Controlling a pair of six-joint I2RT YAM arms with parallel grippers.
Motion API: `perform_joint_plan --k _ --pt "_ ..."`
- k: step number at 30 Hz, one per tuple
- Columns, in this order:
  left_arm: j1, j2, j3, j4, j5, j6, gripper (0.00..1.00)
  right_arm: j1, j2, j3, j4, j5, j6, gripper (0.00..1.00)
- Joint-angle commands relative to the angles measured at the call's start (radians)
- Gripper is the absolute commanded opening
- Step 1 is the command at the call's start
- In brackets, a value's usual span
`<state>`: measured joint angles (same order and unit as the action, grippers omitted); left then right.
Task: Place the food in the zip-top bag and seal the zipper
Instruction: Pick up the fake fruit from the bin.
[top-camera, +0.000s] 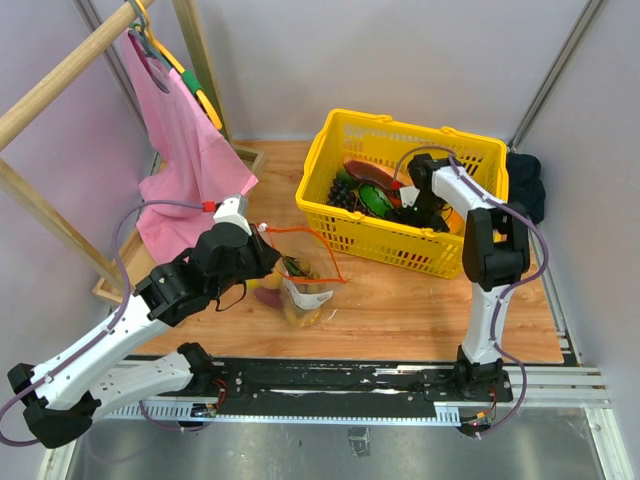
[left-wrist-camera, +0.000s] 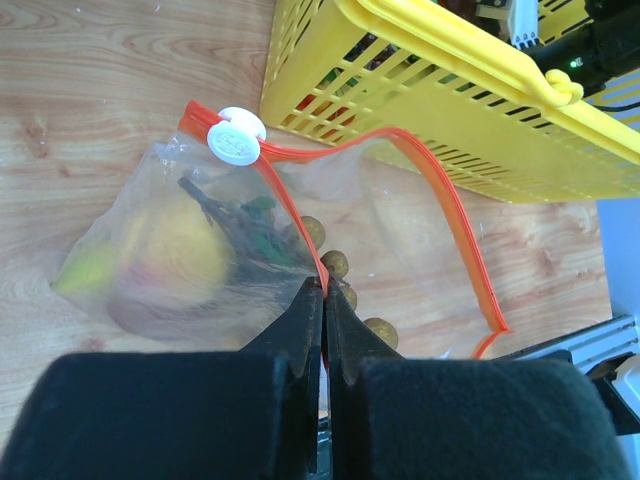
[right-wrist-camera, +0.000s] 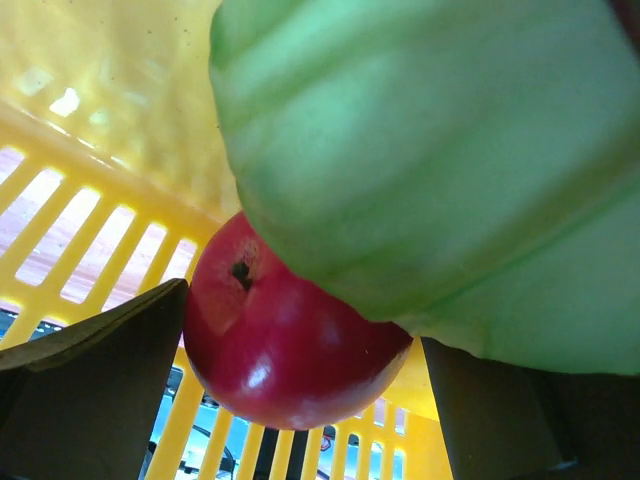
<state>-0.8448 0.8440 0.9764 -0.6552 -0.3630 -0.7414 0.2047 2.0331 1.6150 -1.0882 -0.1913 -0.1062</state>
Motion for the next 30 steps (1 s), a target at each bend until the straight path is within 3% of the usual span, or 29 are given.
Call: perform_joint_plan --k 1,15,24,30 --pt "-0.002 -0.009 0.033 0.029 0.01 -0.001 0.0 0.005 0.028 -0.008 -0.054 0.015 -0.006 0.93" --pt "-0.001 0.018 0.043 0.055 0.052 0.018 0.0 0.009 -0.185 0.019 -0.047 0.062 0.025 0.57" --pt "-0.002 0.022 0.045 0.07 0.067 0.027 0.0 0.013 -0.329 0.016 0.021 0.082 0.05 0.43" --pt "-0.001 0.029 0.042 0.068 0.075 0.038 0.0 0.045 -0.476 0.042 0.067 0.129 0.044 0.4"
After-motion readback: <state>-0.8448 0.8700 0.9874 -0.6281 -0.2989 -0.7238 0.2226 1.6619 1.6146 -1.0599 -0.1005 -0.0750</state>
